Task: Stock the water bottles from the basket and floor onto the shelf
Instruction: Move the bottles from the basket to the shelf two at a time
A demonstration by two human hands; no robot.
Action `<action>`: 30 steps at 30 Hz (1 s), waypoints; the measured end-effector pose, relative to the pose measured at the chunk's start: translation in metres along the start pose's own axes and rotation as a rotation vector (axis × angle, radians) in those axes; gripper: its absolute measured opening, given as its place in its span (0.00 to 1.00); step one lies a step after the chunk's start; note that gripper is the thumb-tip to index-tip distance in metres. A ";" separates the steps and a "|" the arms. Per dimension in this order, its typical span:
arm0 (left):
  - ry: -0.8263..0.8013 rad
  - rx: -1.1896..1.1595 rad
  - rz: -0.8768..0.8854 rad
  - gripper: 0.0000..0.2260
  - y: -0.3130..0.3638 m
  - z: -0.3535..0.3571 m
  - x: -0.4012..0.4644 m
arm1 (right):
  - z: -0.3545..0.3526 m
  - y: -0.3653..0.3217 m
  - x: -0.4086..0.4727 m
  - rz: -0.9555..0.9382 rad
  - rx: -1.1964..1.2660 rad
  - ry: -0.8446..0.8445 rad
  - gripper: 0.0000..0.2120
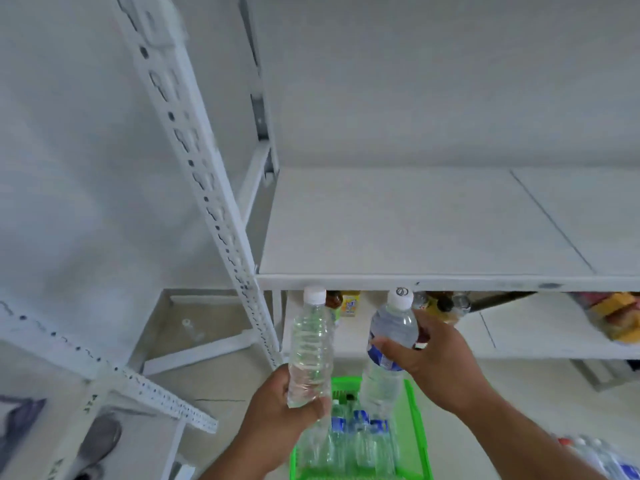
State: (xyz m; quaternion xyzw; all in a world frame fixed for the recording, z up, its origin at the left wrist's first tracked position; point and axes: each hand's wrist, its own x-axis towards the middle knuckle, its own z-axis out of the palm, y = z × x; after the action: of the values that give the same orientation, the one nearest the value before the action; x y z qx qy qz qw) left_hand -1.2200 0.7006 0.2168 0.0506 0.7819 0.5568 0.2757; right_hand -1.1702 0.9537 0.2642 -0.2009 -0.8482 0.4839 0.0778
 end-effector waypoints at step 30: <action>0.265 0.037 0.246 0.22 0.177 -0.007 0.027 | -0.109 -0.167 0.077 -0.243 0.017 0.065 0.11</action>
State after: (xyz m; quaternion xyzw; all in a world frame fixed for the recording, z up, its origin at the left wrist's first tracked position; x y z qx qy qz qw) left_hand -1.2866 0.7715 0.3668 0.0773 0.8095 0.5735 0.0990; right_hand -1.2488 0.9965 0.4581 -0.1114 -0.8591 0.4715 0.1651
